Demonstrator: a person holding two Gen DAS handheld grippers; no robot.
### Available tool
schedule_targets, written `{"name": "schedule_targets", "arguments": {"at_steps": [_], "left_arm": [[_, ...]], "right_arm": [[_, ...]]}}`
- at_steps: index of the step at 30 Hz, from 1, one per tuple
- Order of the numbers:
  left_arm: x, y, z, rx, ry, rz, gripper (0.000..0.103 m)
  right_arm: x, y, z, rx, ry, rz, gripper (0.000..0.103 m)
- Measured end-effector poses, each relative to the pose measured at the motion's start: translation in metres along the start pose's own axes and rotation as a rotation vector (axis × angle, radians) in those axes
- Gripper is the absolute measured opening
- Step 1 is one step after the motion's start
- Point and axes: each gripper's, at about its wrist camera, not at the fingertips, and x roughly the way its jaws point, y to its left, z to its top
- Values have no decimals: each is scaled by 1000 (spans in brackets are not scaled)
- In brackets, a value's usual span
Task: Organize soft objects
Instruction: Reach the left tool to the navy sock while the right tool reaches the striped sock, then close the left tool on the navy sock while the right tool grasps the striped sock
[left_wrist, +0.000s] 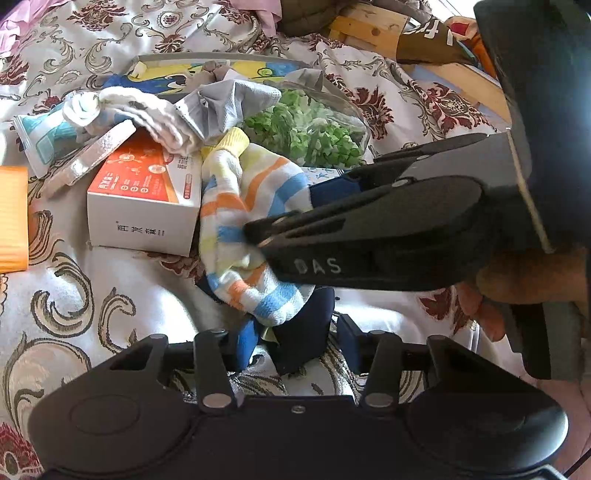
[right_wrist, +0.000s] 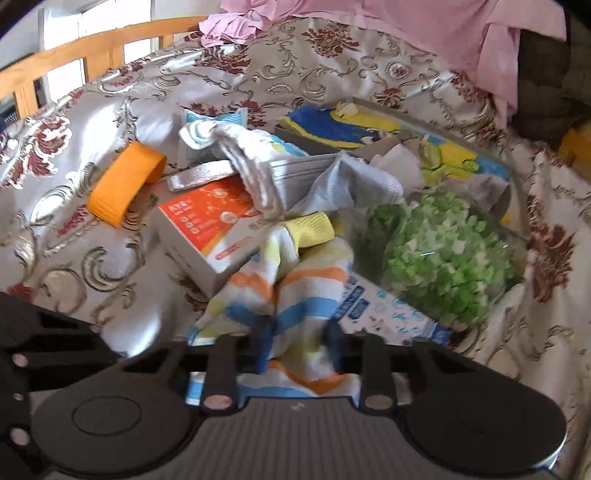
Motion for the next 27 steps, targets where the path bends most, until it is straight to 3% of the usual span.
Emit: {"name": "schedule_targets", "arguments": {"at_steps": [8, 12, 18, 23, 26, 27], "left_arm": [[-2, -1, -1, 3, -4, 15, 38], [-2, 3, 1, -19, 4, 34, 15], [-4, 16, 6, -76, 10, 68, 6], [-15, 31, 11, -150, -26, 161, 6], [-19, 35, 12, -172, -47, 222, 6], [-20, 35, 12, -172, -55, 237, 9]], "right_arm": [[-14, -20, 6, 84, -109, -78, 15], [-15, -45, 6, 198, -109, -90, 13], [-18, -60, 5, 254, -118, -114, 12], [-18, -70, 1, 324, -102, -131, 12], [-16, -73, 0, 348, -99, -81, 20], [-16, -73, 0, 351, -102, -60, 29]]}}
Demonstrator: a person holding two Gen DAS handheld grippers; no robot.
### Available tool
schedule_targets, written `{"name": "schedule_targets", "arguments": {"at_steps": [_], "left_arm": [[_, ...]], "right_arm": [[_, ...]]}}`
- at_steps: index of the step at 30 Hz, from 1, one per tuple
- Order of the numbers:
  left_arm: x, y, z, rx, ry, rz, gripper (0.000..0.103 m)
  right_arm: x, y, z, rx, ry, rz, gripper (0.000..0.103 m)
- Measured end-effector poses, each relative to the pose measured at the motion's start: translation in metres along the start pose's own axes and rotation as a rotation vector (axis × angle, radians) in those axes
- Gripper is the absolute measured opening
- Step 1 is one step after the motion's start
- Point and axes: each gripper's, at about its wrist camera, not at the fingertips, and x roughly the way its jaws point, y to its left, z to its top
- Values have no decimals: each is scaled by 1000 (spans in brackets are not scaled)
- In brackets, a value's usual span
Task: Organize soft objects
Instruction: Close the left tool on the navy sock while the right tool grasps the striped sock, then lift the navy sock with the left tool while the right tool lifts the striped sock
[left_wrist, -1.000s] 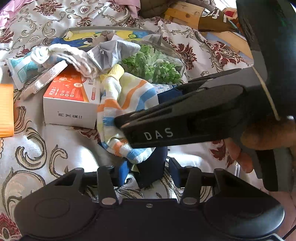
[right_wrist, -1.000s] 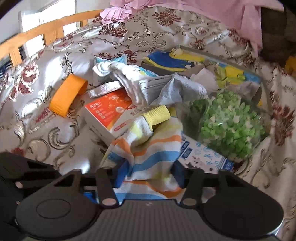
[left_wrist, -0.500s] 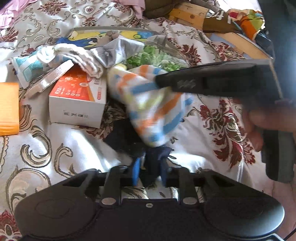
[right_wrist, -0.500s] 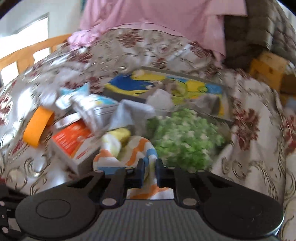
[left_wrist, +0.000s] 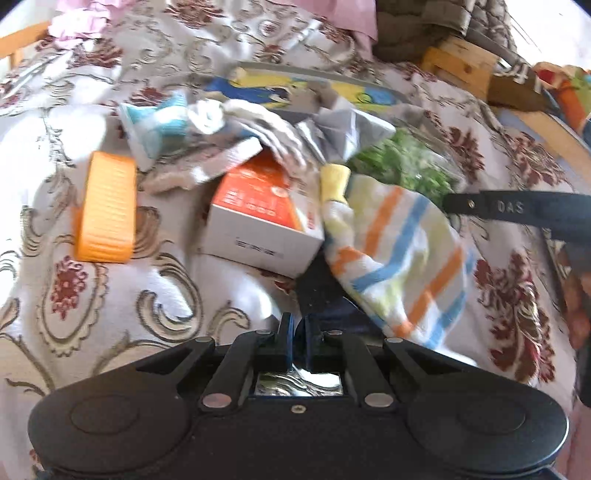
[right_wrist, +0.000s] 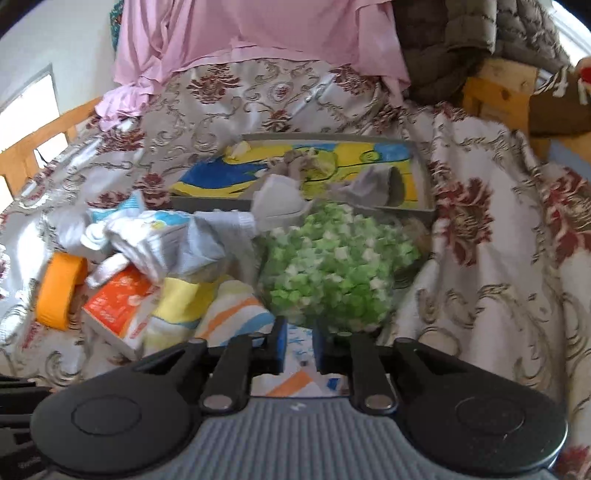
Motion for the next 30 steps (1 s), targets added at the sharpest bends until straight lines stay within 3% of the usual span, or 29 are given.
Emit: {"name": "schedule_targets", "arguments": {"at_steps": [3, 4, 6, 9, 12, 14, 16, 18, 20, 24, 30], "left_arm": [[-3, -5, -1, 31, -29, 12, 15], [-3, -5, 0, 32, -34, 1, 18], [-2, -7, 1, 23, -38, -38, 36], [0, -11, -1, 39, -46, -93, 49], [6, -19, -4, 91, -31, -115, 51], [13, -24, -6, 125, -11, -106, 49], [17, -24, -5, 142, -2, -94, 42], [19, -22, -4, 141, -2, -83, 28], [20, -18, -3, 124, -4, -89, 20], [15, -19, -3, 144, -21, -71, 11], [-1, -16, -4, 129, -49, 5, 9]], "right_arm": [[0, 7, -1, -22, -5, 35, 54], [0, 10, -1, -32, -4, 41, 57], [2, 16, -3, -53, 5, 55, 64], [6, 23, -5, -80, 24, 51, 67], [11, 30, -8, -114, 48, 41, 67], [14, 36, -11, -143, 65, 26, 61], [16, 40, -15, -182, 78, 11, 46], [15, 46, -17, -219, 75, 2, 29], [12, 49, -18, -240, 69, 6, 20], [6, 52, -18, -266, 51, -7, 16], [-8, 35, -12, -197, -16, -51, 16]]}}
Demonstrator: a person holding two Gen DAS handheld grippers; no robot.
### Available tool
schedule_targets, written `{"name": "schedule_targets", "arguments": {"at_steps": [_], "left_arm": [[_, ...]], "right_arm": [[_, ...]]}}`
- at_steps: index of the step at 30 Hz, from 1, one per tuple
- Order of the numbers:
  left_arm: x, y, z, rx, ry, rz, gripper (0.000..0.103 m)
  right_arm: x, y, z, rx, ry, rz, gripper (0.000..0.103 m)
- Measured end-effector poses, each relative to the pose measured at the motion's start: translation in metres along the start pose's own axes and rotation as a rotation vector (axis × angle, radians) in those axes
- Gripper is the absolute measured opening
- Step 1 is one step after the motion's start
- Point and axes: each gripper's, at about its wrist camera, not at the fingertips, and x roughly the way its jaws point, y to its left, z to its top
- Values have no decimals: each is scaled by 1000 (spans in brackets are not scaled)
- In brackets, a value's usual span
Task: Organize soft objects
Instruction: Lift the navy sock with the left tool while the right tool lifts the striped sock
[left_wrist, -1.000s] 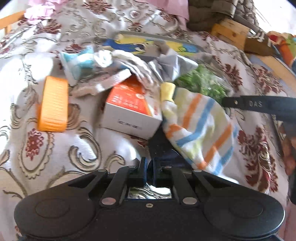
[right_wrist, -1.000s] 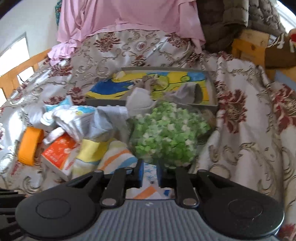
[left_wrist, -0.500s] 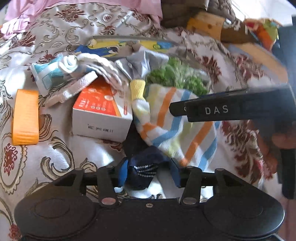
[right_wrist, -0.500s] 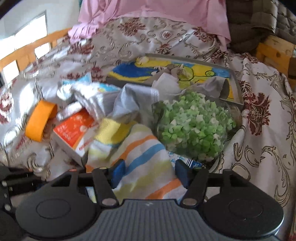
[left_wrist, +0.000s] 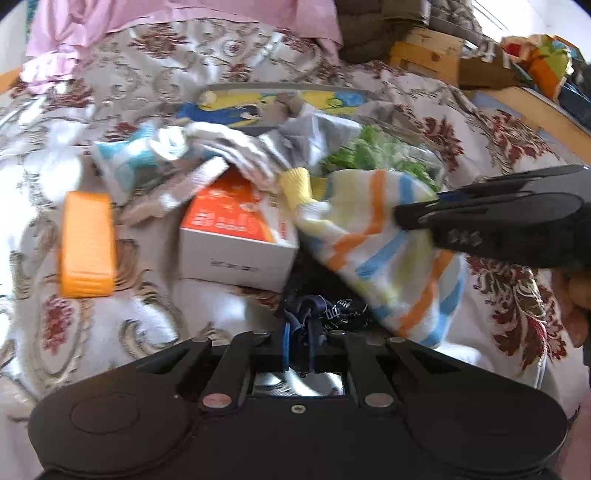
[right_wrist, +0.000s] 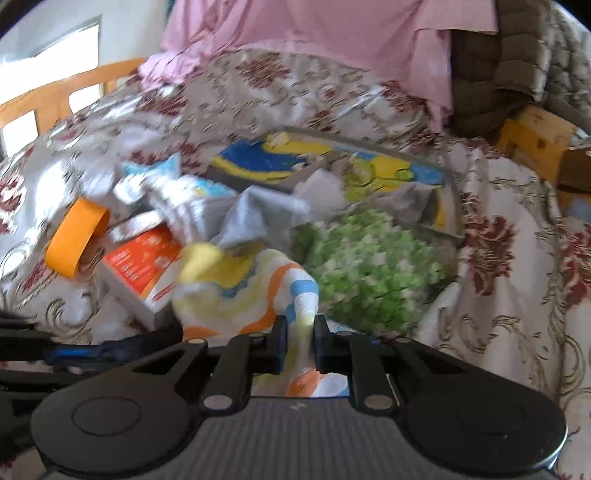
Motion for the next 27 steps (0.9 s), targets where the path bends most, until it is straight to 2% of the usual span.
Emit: {"name": "schedule_targets", "arguments": {"at_steps": [6, 7, 9, 10, 11, 12, 14, 16, 18, 21, 24, 27], "left_arm": [[-21, 21, 1, -84, -39, 169, 8], [-22, 24, 1, -100, -44, 196, 8], [-23, 29, 3, -128, -44, 234, 9], [-22, 31, 3, -141, -40, 230, 10], [-21, 33, 3, -152, -36, 219, 12], [-20, 33, 3, -164, -35, 200, 17], [-19, 32, 3, -173, -47, 162, 23], [-19, 28, 3, -165, -59, 138, 33], [-16, 23, 4, -154, -69, 115, 48], [-12, 22, 6, -170, -78, 72, 63], [-5, 21, 8, -178, -76, 30, 68], [5, 18, 8, -140, -62, 54, 65]], "right_arm": [[-1, -19, 3, 81, -20, -35, 18], [1, -20, 3, 94, -14, -23, 20], [4, -22, 3, 114, 5, 10, 31], [5, -23, 2, 122, 11, 26, 34], [6, -23, 2, 123, 18, 40, 42], [6, -22, 2, 122, 21, 48, 50], [5, -18, 2, 109, 26, 60, 58], [5, -12, 1, 83, 35, 66, 64], [5, -5, 0, 37, 43, 60, 72], [7, 8, -3, -39, 52, 42, 79], [11, 19, -6, -108, 70, 28, 83], [15, 29, -10, -162, 89, 10, 83]]}}
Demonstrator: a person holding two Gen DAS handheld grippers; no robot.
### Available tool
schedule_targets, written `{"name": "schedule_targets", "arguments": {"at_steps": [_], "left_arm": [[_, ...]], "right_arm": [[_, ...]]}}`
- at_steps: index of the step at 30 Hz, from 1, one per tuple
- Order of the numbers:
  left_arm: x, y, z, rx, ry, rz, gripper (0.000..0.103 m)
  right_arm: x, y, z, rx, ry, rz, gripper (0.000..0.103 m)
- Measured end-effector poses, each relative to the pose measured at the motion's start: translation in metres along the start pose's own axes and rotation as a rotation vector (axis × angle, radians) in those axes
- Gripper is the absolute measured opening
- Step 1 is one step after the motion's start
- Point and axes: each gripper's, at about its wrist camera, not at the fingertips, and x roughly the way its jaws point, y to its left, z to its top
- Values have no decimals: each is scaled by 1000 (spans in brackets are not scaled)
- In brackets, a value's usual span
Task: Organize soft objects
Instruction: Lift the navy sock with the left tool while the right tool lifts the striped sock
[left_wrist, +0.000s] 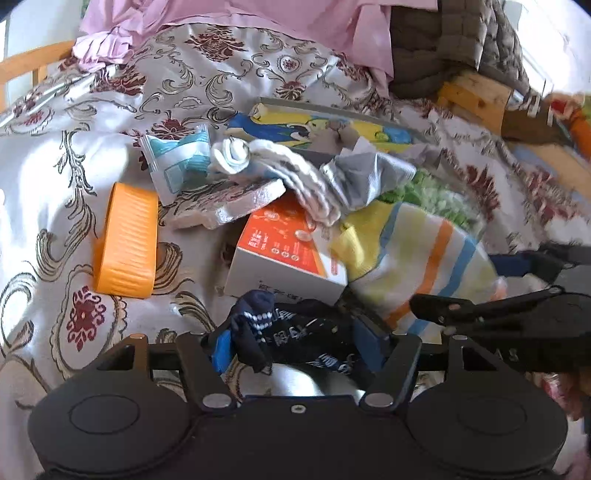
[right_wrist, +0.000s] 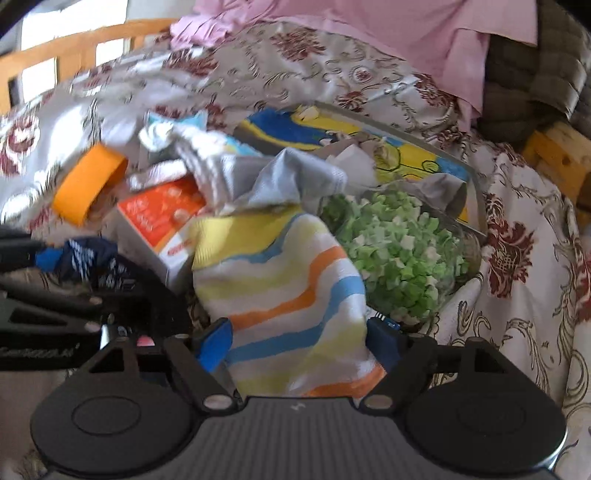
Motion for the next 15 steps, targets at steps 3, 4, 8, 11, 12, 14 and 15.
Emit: {"name": "schedule_targets", "arguments": {"at_steps": [3, 4, 8, 11, 12, 14, 15], "left_arm": [[10, 0, -2, 41, 33, 52, 54], [12, 0, -2, 46, 36, 66, 53], [13, 3, -2, 49, 33, 86, 43], [11, 3, -3, 60, 28, 101, 35], [11, 3, -4, 62, 25, 104, 32], [9, 3, -4, 64, 15, 105, 28], [8, 3, -4, 63, 12, 104, 26]], "right_arm": [[6, 7, -2, -42, 17, -15, 84], [7, 10, -3, -64, 19, -28, 84], [11, 23, -6, -145, 23, -75, 80], [11, 22, -6, -147, 13, -98, 58], [9, 20, -5, -133, 8, -105, 47], [7, 13, -3, -90, 1, -93, 43], [5, 10, -3, -74, -1, -83, 40]]}}
